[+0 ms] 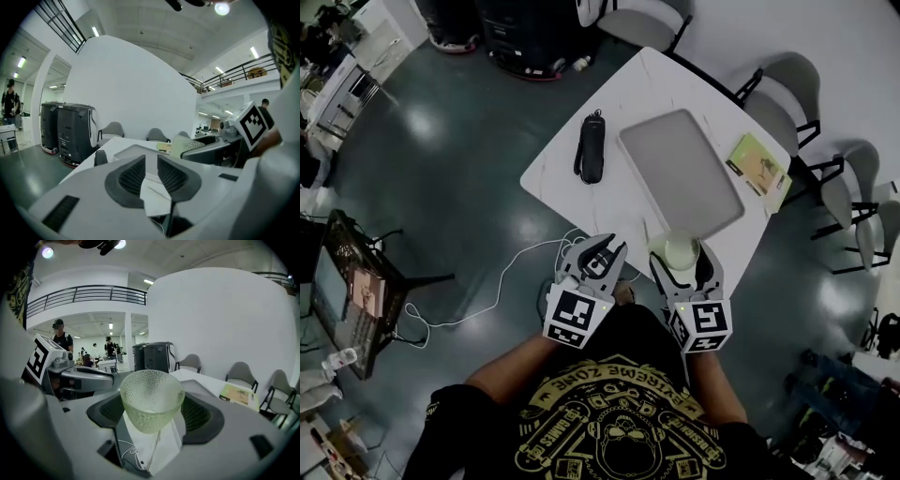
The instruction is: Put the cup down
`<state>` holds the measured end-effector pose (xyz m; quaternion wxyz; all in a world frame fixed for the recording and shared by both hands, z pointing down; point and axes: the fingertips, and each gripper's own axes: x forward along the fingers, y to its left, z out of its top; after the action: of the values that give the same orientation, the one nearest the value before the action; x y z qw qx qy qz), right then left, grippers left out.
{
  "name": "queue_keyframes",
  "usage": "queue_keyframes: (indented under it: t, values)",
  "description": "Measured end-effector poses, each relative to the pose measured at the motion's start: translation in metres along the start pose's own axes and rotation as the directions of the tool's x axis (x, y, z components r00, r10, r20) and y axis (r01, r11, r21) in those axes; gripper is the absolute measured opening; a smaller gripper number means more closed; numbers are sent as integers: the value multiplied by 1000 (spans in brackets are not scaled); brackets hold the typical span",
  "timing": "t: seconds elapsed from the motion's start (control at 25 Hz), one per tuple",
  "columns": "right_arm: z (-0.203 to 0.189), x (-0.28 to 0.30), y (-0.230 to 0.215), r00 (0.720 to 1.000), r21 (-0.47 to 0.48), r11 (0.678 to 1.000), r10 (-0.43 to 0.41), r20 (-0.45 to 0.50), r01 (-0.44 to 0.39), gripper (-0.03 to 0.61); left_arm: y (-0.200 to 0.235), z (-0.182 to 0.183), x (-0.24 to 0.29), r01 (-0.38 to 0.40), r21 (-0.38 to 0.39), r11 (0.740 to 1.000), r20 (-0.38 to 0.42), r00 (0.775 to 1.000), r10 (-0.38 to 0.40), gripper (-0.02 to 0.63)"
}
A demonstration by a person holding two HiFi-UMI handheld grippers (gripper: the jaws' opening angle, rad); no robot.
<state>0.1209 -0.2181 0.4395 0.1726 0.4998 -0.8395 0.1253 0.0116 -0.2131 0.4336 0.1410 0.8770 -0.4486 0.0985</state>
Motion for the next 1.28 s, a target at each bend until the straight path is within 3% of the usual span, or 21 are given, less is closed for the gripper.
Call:
queue_keyframes:
  t: [0.04, 0.16, 0.64, 1.28]
  values:
    - [1, 1, -4, 1000, -1, 1000, 7, 0, -7, 379, -2, 1, 4, -4, 3, 1000, -4, 1000, 4, 90]
    - [0, 5, -17, 1000, -2, 1000, 20, -3, -20, 380, -7, 2, 17, -15, 14, 1000, -15, 1000, 15, 11]
    - [-16, 22, -60, 998, -20, 998, 52, -20, -52, 379, -20, -6, 54, -73, 54, 996, -78, 994, 77, 11]
    - [-60, 51, -104, 992, -95, 990, 100, -75, -107, 380, -40, -33, 100, -175, 24, 984, -129, 976, 176, 11]
